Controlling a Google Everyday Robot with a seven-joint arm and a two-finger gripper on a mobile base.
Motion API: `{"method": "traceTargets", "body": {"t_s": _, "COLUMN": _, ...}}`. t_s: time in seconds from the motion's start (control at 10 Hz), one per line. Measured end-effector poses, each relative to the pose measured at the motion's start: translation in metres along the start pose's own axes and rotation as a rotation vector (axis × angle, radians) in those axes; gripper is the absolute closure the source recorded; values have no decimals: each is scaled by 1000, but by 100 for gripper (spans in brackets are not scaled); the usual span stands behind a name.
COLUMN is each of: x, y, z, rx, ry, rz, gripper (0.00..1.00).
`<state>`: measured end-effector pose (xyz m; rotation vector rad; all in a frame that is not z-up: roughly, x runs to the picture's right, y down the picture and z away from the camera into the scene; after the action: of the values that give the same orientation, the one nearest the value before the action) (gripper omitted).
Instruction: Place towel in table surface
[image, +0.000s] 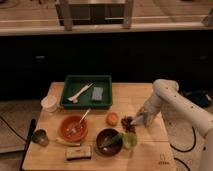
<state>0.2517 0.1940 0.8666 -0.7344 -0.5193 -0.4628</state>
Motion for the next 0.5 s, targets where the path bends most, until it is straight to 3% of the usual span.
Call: {"method": "traceTargets", "body": {"t_s": 0.5, "x": 5, "y": 7, "z": -1, "rx": 2, "ry": -15, "rz": 8, "gripper": 20}}
